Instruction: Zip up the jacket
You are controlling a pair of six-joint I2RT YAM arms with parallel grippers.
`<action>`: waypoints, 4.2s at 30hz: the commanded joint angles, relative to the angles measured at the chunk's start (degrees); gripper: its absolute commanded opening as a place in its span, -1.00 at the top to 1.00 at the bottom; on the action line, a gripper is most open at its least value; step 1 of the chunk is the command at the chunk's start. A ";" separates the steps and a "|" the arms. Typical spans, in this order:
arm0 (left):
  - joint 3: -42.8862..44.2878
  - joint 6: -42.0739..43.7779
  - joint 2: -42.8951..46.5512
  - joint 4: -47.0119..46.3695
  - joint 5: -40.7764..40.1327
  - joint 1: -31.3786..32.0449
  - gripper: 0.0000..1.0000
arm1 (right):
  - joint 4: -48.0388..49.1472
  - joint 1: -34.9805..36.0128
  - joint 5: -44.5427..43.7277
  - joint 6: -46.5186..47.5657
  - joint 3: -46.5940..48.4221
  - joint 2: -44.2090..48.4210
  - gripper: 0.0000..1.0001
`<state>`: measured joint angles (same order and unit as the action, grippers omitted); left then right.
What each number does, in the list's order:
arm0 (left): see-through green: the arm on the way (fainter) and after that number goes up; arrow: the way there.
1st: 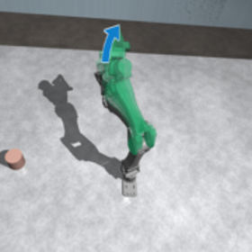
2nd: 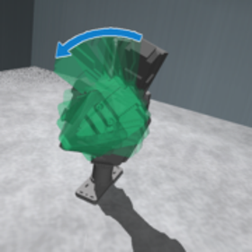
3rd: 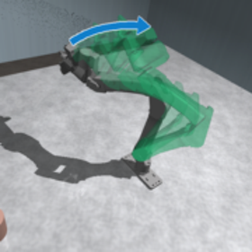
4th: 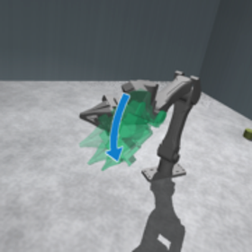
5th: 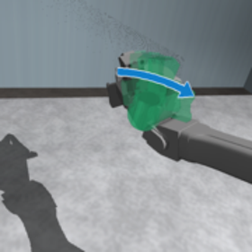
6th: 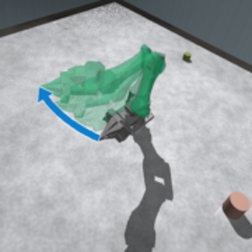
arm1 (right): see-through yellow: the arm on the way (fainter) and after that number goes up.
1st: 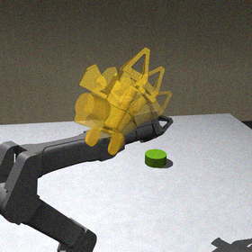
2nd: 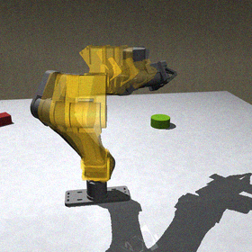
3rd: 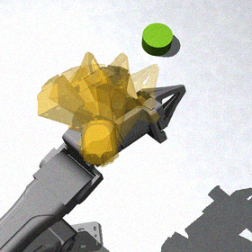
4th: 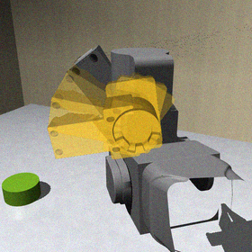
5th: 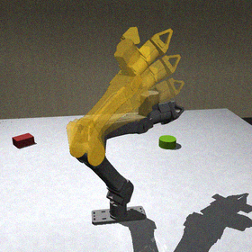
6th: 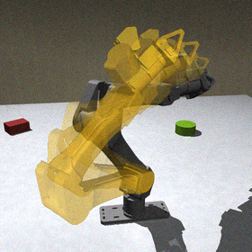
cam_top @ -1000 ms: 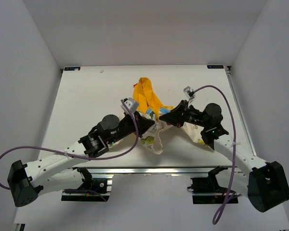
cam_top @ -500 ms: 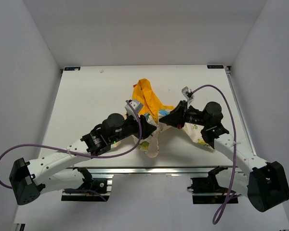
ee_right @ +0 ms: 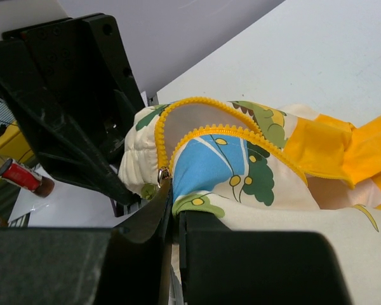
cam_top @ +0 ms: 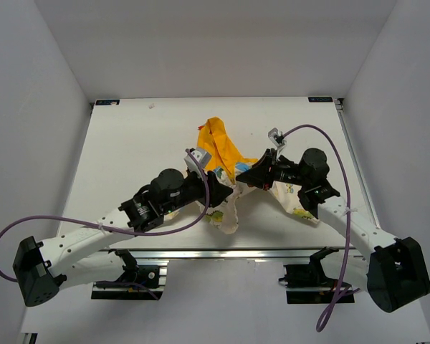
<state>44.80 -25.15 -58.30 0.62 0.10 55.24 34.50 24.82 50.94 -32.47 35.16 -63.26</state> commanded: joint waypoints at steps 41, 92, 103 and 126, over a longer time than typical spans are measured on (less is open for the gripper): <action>-0.50 -3.42 -4.80 -1.58 9.21 -3.30 1.00 | -2.34 1.46 -3.31 0.74 6.24 2.98 1.00; 5.30 -8.16 -10.60 10.09 19.24 -4.00 1.00 | -30.44 -0.03 -12.95 5.30 10.54 1.74 -0.30; 13.82 -12.64 -11.91 16.95 14.32 -6.38 1.00 | -61.89 2.86 -40.00 17.08 18.88 12.72 -0.79; 39.67 -23.72 -27.30 48.07 4.91 -7.17 1.00 | -51.86 36.97 -83.56 21.20 16.45 6.57 -0.45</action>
<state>82.76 -47.62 -87.44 46.68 6.46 48.42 -27.18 61.39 -30.35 -14.15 53.34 -57.17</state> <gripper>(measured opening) 0.037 0.733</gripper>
